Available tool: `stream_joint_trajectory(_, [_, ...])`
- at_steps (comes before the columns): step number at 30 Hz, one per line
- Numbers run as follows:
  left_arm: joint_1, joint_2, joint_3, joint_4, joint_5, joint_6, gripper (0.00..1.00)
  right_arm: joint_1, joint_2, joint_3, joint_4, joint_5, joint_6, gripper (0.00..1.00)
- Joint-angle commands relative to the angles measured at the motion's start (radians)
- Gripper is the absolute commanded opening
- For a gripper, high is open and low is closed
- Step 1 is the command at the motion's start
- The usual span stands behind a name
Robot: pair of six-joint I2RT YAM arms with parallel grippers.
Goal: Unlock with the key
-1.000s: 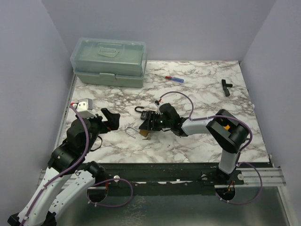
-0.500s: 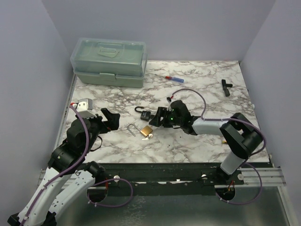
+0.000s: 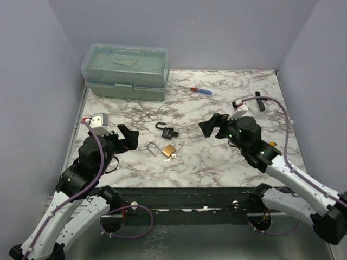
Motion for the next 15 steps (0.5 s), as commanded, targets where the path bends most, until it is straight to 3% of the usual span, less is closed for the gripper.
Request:
stream_joint_trajectory(1, [0.006, 0.021, -0.008, -0.009, 0.005, 0.006, 0.99, 0.003, -0.215, -0.099, -0.140, 0.227, 0.012, 1.00])
stream_joint_trajectory(8, [0.008, 0.033, -0.012, -0.005, 0.012, 0.009, 0.99, 0.003, -0.467, -0.222, -0.217, 0.402, 0.230, 1.00])
stream_joint_trajectory(15, [0.010, 0.035, -0.013, -0.005, 0.007, 0.011, 0.99, 0.003, -0.471, -0.190, -0.283, 0.470, 0.342, 1.00])
